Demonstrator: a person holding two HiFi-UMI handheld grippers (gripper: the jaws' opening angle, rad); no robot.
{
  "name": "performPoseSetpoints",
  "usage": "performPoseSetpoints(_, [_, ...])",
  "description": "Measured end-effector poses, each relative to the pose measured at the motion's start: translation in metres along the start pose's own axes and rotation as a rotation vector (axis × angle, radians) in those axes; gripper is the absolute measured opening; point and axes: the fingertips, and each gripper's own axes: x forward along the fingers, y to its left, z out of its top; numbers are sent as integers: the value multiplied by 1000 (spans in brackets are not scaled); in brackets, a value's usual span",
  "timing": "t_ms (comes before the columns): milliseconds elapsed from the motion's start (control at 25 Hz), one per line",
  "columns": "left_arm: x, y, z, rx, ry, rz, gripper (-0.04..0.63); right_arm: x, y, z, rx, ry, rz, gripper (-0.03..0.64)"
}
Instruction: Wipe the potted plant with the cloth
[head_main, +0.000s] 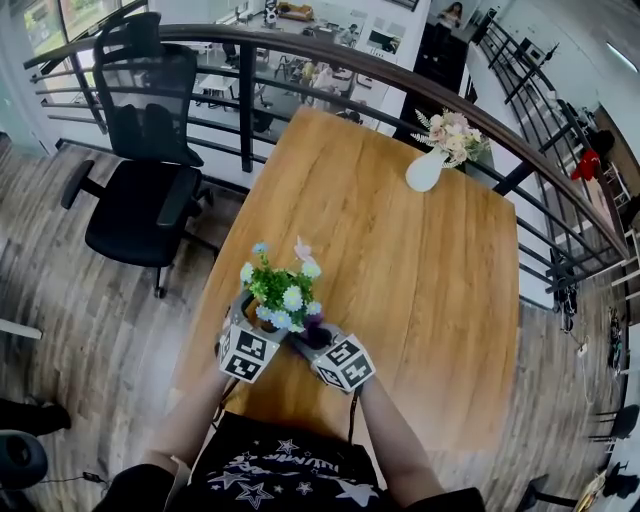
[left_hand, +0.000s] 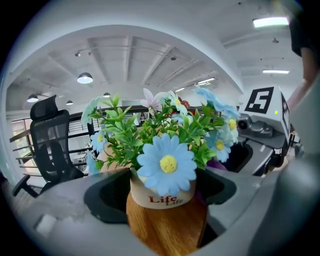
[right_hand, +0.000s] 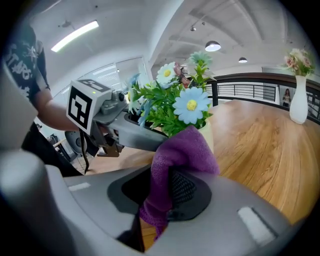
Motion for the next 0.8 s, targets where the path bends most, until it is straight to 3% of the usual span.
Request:
performPoseSetpoints(320, [0, -1, -3, -1, 13, -2, 430, 3, 0, -2, 20, 6, -6, 86])
performPoseSetpoints(560, [-4, -13, -4, 7, 23, -42, 430, -7, -18, -2, 44, 5, -81, 86])
performPoseSetpoints(800, [-9, -35, -3, 26, 17, -134, 430, -19, -47, -3, 80, -4, -186, 86])
